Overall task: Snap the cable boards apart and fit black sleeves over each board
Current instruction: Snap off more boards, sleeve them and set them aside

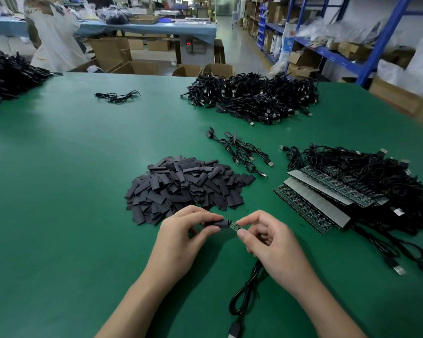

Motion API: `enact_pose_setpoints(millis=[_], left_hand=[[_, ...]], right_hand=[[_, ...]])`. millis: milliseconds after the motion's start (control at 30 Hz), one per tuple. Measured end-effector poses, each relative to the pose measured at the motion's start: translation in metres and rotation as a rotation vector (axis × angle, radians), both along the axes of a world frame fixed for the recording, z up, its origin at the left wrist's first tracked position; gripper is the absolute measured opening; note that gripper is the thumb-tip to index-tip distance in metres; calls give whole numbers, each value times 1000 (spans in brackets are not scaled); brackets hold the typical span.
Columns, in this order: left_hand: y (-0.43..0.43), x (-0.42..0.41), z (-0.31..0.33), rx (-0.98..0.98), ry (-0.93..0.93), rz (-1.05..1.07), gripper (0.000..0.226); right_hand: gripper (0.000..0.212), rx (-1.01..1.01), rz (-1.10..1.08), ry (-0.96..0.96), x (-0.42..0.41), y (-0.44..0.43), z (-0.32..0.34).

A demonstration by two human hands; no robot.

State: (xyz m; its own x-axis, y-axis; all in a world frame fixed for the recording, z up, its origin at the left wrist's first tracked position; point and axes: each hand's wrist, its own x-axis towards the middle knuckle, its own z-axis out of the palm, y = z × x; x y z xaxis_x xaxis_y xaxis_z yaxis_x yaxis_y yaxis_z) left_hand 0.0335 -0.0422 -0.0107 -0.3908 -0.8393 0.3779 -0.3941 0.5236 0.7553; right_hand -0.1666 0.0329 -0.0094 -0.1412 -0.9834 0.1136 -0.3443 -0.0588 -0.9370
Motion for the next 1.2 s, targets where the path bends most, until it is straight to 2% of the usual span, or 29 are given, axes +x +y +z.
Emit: enact_pose_setpoints(millis=[200,667,967,1200], left_hand=[[1,0,-1,10,-39,-15,18],[1,4,-1,-89,-196,-89,24],[4,1,-3,-59,-162,-121,21],[1,3,-1,-93,-97,-35,22]], right_hand=[[18,18,-19,21,1,1,1],[19,62,-38,49,2,1,4],[18,83,-12,45,1,1,2],[13,120,30,-40,-6,-1,4]])
